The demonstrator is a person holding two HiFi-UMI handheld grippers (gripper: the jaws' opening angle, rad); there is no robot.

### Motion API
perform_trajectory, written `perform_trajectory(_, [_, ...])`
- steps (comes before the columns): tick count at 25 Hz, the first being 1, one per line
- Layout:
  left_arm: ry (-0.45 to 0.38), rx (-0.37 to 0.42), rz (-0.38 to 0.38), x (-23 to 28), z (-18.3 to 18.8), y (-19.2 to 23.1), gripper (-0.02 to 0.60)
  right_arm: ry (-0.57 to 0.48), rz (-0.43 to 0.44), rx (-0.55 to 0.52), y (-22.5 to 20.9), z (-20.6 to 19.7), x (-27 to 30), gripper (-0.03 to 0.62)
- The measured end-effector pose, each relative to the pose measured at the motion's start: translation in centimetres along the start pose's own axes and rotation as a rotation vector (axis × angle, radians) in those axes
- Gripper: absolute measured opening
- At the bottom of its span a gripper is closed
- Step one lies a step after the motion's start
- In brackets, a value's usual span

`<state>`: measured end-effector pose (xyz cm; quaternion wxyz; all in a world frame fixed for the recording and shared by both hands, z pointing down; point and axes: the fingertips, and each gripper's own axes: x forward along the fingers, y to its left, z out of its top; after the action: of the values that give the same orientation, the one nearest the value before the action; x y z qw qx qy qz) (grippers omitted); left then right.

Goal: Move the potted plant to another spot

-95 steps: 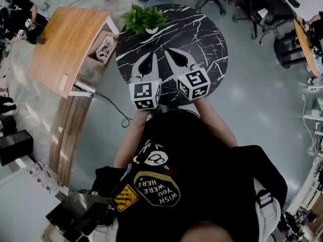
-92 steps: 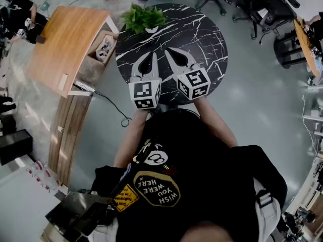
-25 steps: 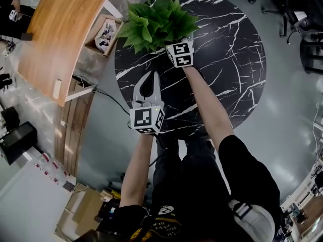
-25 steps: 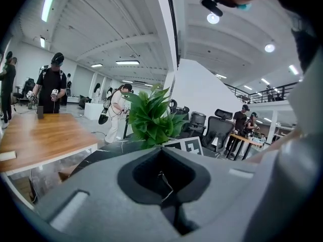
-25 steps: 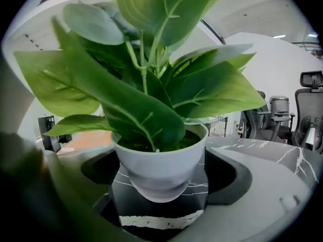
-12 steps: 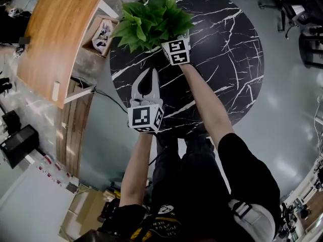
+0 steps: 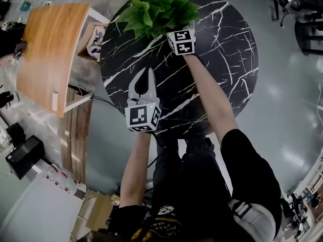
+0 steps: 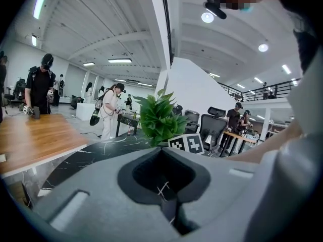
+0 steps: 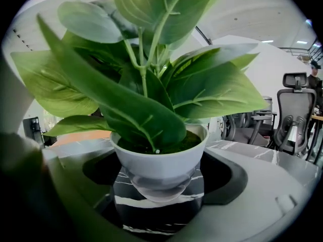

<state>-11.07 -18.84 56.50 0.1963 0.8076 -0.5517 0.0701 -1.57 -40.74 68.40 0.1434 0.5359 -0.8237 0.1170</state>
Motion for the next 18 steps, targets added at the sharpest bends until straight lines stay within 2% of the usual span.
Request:
perform_trajectory(10, [0.024, 0.020, -0.079, 2.7, -0.7, -4.6, 0.005, 0.019, -0.186, 0.064, -14.1, -1.5, -5.2, 0.488])
perform_trajectory(18, [0.046, 0.056, -0.134, 4.4, -1.2, -8.3, 0.005, 0.032, -0.287, 0.077, -22.1, -4.0, -12.5, 0.488])
